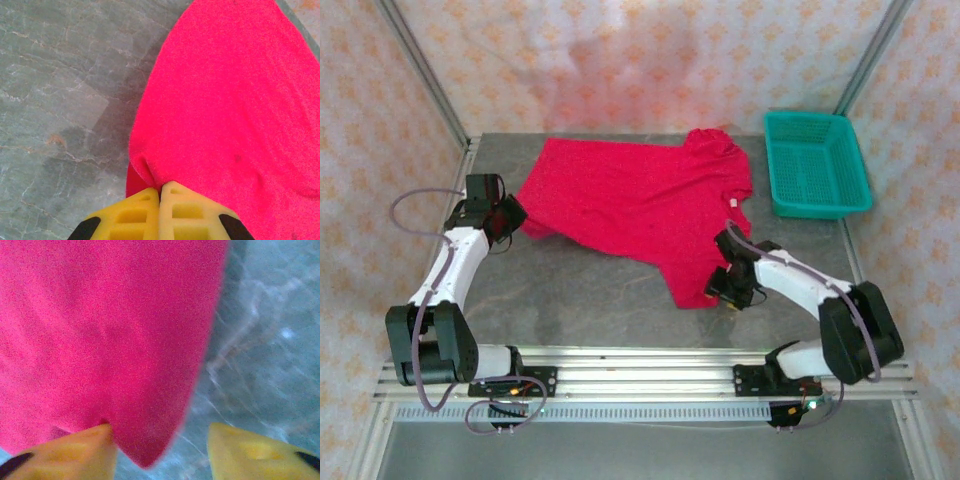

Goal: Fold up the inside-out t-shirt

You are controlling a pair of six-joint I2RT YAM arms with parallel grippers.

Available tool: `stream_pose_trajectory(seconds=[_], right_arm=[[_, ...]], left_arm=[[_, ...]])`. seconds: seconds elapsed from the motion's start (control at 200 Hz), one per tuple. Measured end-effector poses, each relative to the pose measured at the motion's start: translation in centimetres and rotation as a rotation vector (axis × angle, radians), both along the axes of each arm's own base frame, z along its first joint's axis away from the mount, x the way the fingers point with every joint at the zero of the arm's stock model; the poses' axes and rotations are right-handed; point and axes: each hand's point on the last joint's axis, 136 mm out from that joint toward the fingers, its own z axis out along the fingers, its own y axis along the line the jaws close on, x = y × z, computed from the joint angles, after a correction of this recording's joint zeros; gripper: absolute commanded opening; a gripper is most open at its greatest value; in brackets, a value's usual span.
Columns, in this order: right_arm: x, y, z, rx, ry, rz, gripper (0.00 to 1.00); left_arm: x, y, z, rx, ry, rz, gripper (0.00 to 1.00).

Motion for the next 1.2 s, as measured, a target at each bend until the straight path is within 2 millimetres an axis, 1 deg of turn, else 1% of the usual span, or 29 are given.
stream_pose_trajectory(seconds=[0.025,0.045,0.1,0.135,0.2,0.265,0.31,0.345,0.38,0.39,0.435,0.49,0.535,0.59,0.625,0.681,0.726,0.761,0.816,0.866,0.901,0.951,0.976,1.026,1.076,1.131,1.201], right_arm=[[0.5,0.2,-0.1,0.0,-0.003,0.0,0.04],[0.9,0.4,-0.1,-0.001,-0.008,-0.003,0.0],[2.2,0.8,0.5,0.0,-0.026,-0.006,0.0],[3.2,1.2,1.3,0.007,-0.052,-0.012,0.0],[5.4,1.9,3.6,0.023,-0.117,-0.004,0.0],[7.7,2.9,6.3,0.05,-0.191,0.004,0.0],[9.0,3.5,7.6,0.065,-0.226,0.008,0.0],[10.0,4.0,8.5,0.071,-0.246,0.015,0.05],[11.2,4.5,8.9,0.072,-0.254,0.023,0.15],[11.5,4.6,8.8,0.07,-0.252,0.028,0.17],[12.9,5.3,8.7,0.063,-0.247,0.043,0.35],[14.7,6.0,8.1,0.047,-0.239,0.056,0.48],[16.1,6.5,7.5,0.037,-0.241,0.077,0.53],[17.2,6.7,7.0,0.022,-0.243,0.089,0.55],[17.6,6.8,7.0,0.018,-0.249,0.097,0.55],[17.9,6.6,7.5,0.011,-0.263,0.104,0.56],[18.1,6.3,8.3,0.006,-0.285,0.105,0.56],[18.0,5.8,8.8,-0.001,-0.301,0.103,0.55],[17.3,5.0,9.6,-0.008,-0.325,0.097,0.46],[15.9,3.8,10.1,-0.016,-0.338,0.086,0.36],[14.9,3.0,10.1,-0.017,-0.338,0.073,0.29],[13.6,1.9,9.7,-0.021,-0.327,0.06,0.25],[13.1,1.5,9.4,-0.025,-0.317,0.05,0.21],[12.7,0.9,8.6,-0.036,-0.296,0.049,0.14],[12.7,0.9,7.8,-0.039,-0.271,0.048,0.09],[12.6,1.3,6.9,-0.038,-0.244,0.069,0.09],[12.5,2.2,5.6,-0.034,-0.205,0.092,0.15]], left_arm=[[-0.1,0.0,0.0,0.0,0.003,0.0,0.0],[-0.2,0.0,0.0,0.0,0.005,0.0,0.0],[-0.3,0.0,0.1,0.0,0.006,0.0,0.0],[-0.4,0.0,0.2,0.0,0.005,0.0,0.0],[-0.4,-0.1,0.6,0.0,0.0,-0.001,0.0],[-0.2,-0.1,1.0,0.002,-0.01,-0.003,0.0],[-0.1,-0.3,1.3,0.003,-0.016,-0.007,0.0],[0.0,-0.5,1.4,0.003,-0.018,-0.014,0.0],[0.0,-0.7,1.4,0.003,-0.017,-0.019,0.0],[0.0,-0.8,1.4,0.003,-0.017,-0.021,0.0],[0.0,-1.1,1.3,0.003,-0.017,-0.031,0.0],[0.0,-1.4,1.3,0.003,-0.017,-0.04,0.0],[0.1,-1.6,1.3,0.003,-0.015,-0.046,0.0],[0.1,-1.8,1.2,0.002,-0.012,-0.05,0.0],[0.1,-1.9,1.1,0.002,-0.009,-0.052,0.0],[0.2,-2.0,0.7,0.001,0.0,-0.055,0.0],[0.2,-2.1,0.4,-0.001,0.009,-0.058,0.0],[0.3,-2.2,0.2,-0.001,0.017,-0.061,0.0],[0.3,-2.4,-0.3,-0.003,0.029,-0.066,0.0],[0.4,-2.6,-0.6,-0.004,0.038,-0.072,0.0],[0.5,-2.6,-0.8,-0.004,0.042,-0.073,0.0],[0.5,-2.8,-1.0,-0.004,0.047,-0.078,0.0],[0.5,-2.8,-1.0,-0.005,0.049,-0.079,0.0],[0.5,-3.0,-1.1,-0.005,0.052,-0.083,0.0],[0.5,-3.1,-1.2,-0.005,0.053,-0.086,0.0],[0.5,-3.1,-1.2,-0.005,0.053,-0.087,0.0],[0.5,-3.1,-1.2,-0.004,0.053,-0.088,0.0]])
